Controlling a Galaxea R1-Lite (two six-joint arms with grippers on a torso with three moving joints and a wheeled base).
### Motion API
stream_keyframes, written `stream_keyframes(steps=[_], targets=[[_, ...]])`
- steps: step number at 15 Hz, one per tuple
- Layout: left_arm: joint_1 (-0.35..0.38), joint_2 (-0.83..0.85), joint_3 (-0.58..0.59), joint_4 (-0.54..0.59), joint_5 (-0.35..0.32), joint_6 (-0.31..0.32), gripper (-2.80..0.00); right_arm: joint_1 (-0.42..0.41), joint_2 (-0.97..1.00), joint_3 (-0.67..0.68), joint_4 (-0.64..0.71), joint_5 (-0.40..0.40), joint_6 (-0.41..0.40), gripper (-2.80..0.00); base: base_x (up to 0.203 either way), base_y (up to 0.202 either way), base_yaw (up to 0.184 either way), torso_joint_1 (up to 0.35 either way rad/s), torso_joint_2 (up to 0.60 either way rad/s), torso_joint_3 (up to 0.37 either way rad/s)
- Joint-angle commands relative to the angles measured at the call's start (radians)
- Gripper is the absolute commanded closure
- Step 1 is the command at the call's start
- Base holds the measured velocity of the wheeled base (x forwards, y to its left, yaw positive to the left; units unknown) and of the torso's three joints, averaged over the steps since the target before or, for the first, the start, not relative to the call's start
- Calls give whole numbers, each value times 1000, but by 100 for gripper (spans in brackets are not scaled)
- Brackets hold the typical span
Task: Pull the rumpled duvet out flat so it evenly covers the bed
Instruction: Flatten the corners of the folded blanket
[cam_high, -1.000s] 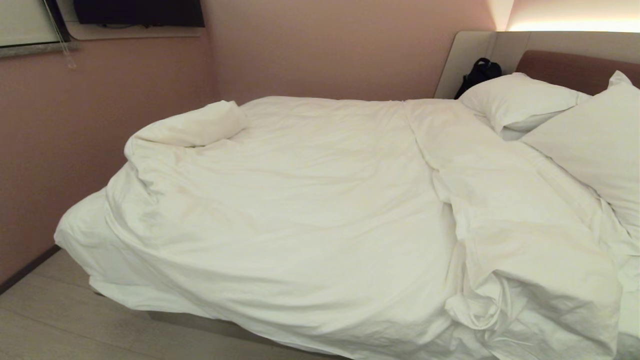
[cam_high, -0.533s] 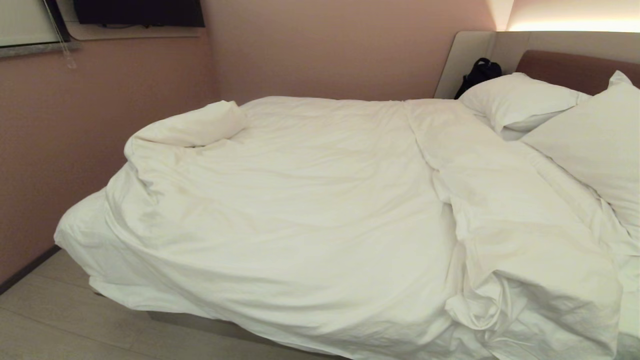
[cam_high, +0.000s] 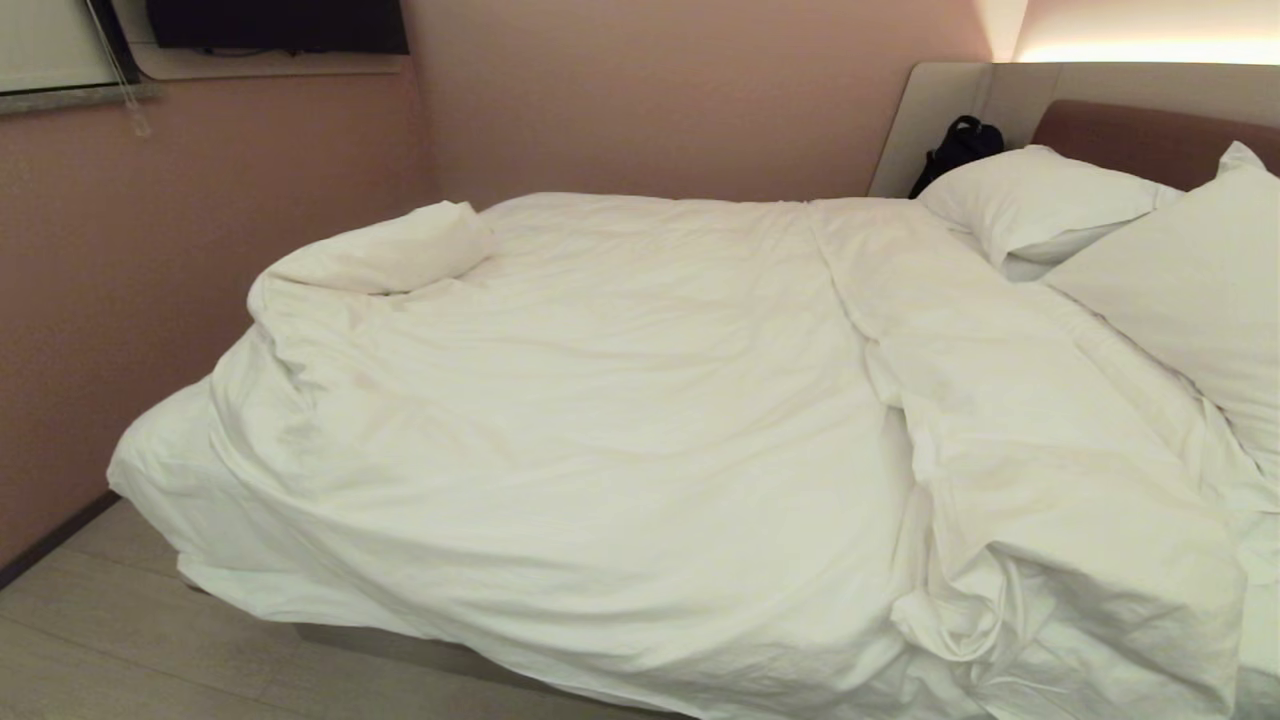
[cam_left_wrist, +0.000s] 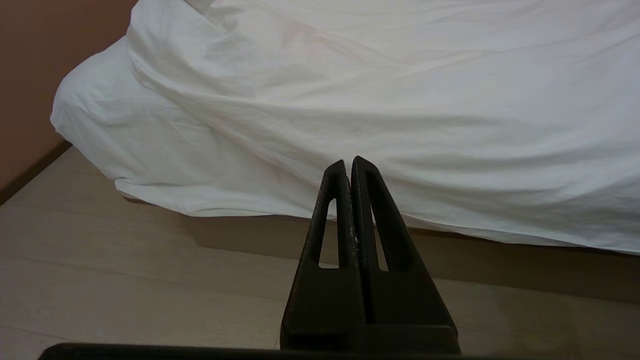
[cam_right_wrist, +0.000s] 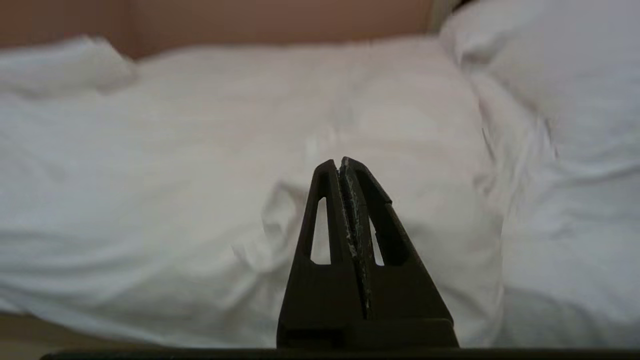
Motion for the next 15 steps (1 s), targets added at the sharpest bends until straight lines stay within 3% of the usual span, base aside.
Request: stream_keyframes(steps=[1, 3, 5, 9, 12, 15], targets=[[0, 0, 0, 0, 0, 0, 0, 0, 15, -124, 54, 68, 204, 0, 0, 0, 0, 0, 0, 0], [0, 0, 0, 0, 0, 0, 0, 0, 16, -164, 90, 216, 411, 0, 0, 0, 0, 0, 0, 0], [0, 0, -1, 0, 0, 0, 0, 0, 0, -149, 113, 328, 471, 0, 0, 0, 0, 0, 0, 0], [0, 0, -1, 0, 0, 0, 0, 0, -2, -158, 155, 410, 515, 0, 0, 0, 0, 0, 0, 0], [0, 0, 0, 0, 0, 0, 0, 0, -2, -174, 144, 417, 506, 0, 0, 0, 0, 0, 0, 0], [0, 0, 0, 0, 0, 0, 0, 0, -2, -219, 145, 404, 406, 0, 0, 0, 0, 0, 0, 0]])
